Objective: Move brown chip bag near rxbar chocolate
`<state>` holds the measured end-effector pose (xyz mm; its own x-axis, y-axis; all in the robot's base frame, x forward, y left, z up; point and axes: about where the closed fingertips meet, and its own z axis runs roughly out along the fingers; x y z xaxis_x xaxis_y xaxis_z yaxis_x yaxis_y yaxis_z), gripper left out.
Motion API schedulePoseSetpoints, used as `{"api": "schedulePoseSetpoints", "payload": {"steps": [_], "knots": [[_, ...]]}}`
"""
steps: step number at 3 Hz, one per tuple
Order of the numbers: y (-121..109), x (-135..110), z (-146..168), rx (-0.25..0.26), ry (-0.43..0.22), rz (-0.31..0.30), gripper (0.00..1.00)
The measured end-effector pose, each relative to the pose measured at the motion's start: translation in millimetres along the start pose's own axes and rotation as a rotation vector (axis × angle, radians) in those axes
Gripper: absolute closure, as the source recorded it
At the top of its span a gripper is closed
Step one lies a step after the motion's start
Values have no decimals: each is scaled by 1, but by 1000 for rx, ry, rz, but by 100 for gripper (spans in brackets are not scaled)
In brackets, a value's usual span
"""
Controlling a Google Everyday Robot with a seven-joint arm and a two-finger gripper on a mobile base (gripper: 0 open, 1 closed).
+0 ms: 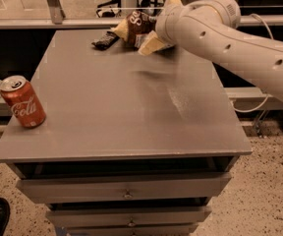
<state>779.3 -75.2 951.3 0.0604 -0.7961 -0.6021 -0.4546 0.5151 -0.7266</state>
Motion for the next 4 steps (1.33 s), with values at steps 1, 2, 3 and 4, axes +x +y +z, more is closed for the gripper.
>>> {"api": "schedulePoseSetpoints", "payload": {"steps": [1,2,3,4], "knots": [[-15,22,-34,-47,-48,119,0],[-26,57,-60,-123,-100,242,0],[-31,53,-91,-151,-164,271,0],[-31,53,-91,-151,-164,271,0]]}}
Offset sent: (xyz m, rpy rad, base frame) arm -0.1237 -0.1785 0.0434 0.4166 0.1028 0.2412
